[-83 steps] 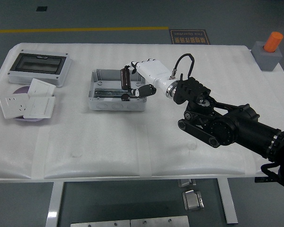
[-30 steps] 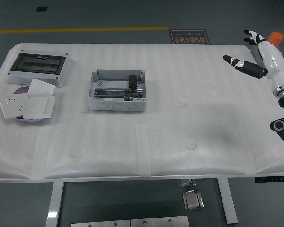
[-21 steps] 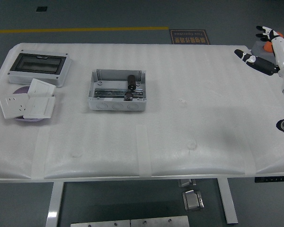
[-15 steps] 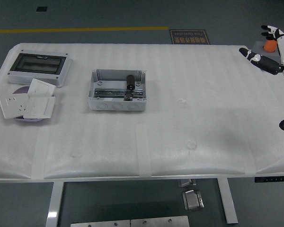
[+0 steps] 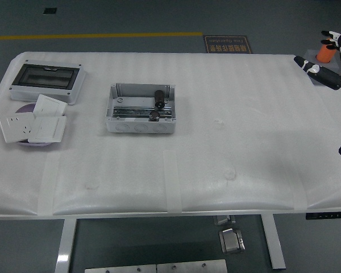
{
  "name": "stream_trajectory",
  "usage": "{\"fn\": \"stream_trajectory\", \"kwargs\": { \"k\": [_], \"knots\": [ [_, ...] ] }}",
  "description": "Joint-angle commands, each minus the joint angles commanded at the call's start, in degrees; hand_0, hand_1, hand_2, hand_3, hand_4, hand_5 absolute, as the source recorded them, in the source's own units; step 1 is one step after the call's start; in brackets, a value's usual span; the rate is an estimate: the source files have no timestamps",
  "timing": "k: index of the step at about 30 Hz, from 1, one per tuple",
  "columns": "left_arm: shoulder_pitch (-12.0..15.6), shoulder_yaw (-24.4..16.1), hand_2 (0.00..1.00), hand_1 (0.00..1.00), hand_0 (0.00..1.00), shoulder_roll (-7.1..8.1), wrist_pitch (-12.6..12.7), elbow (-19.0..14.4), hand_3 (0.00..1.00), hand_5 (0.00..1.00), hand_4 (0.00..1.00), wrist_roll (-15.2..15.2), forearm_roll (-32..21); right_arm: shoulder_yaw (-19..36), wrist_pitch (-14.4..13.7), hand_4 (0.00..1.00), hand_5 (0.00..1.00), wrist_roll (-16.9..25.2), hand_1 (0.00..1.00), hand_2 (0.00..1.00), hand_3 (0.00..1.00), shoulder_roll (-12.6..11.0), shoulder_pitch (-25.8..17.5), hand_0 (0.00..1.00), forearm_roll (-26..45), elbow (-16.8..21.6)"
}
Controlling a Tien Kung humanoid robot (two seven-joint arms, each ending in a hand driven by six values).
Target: Pick up the battery,place it into the box
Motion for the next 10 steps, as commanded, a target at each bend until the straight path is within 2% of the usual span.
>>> {"fn": "stream_trajectory", "kwargs": {
  "k": [10],
  "knots": [
    [0.0, -0.6, 0.476, 0.623, 0.6, -0.06, -0.3, 0.1, 0.62, 0.476, 0.59, 1.2, 0.8, 1.1, 0.1, 0.982, 0.685, 0.0, 0.765, 0.77, 0.854, 0.0, -0.1, 0.893, -0.2, -0.2]
  ]
}}
